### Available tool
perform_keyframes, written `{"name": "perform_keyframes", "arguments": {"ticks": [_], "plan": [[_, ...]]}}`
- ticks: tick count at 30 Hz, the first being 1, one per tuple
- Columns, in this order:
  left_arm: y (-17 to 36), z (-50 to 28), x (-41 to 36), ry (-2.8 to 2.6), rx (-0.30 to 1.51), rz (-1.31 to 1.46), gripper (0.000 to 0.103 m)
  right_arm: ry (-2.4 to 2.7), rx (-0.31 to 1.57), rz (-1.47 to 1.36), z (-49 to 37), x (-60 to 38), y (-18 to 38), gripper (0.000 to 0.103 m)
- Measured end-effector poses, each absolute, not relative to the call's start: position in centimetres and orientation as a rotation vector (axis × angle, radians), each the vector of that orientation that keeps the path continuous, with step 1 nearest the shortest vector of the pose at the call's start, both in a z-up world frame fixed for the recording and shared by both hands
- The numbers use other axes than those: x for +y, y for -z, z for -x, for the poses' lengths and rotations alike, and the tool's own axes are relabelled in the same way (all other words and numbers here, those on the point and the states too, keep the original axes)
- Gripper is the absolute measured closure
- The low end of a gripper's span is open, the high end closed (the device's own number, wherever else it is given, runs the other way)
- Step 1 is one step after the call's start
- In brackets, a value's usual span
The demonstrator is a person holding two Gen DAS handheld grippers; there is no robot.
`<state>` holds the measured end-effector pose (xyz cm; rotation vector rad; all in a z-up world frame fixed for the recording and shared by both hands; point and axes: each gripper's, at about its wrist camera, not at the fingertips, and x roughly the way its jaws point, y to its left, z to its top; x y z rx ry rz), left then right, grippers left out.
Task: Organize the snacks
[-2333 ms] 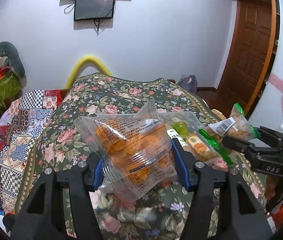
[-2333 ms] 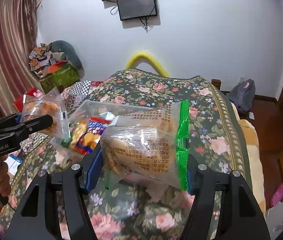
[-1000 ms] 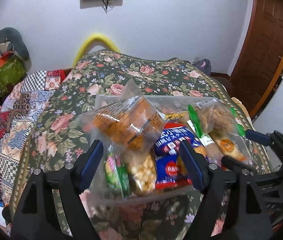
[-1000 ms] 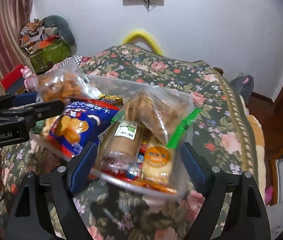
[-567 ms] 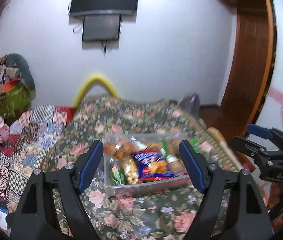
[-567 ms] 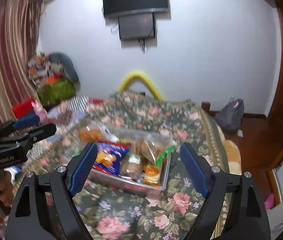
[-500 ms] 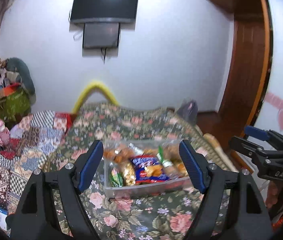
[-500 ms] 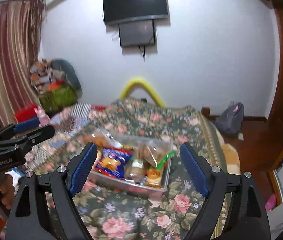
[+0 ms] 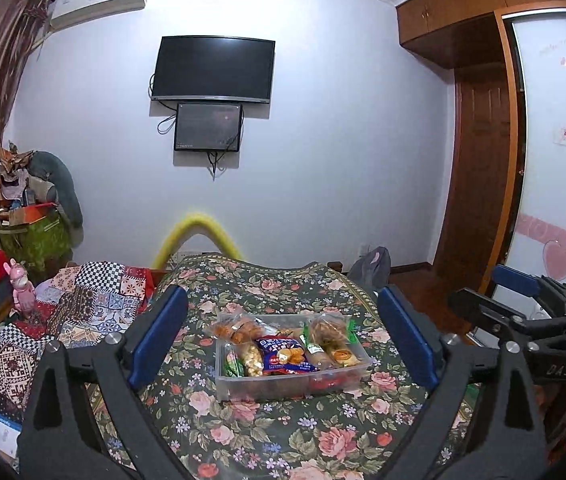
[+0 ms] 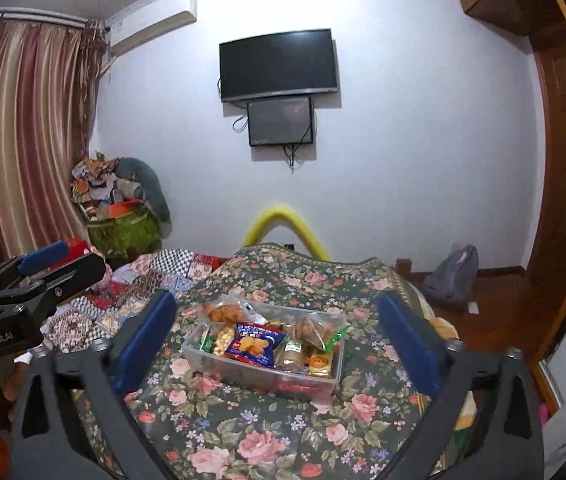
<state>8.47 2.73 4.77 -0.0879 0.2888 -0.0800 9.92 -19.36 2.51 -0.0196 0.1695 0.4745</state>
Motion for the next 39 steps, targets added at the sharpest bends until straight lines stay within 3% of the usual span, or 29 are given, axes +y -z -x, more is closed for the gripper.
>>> {"name": "perform_keyframes", "arguments": {"ticks": [39], "plan": [[-3.6, -7.0, 2.0, 0.068, 0.313, 0.065, 0.002, -0.457, 0.167, 0.022, -8.5, -20.0, -1.4, 0.0]]}}
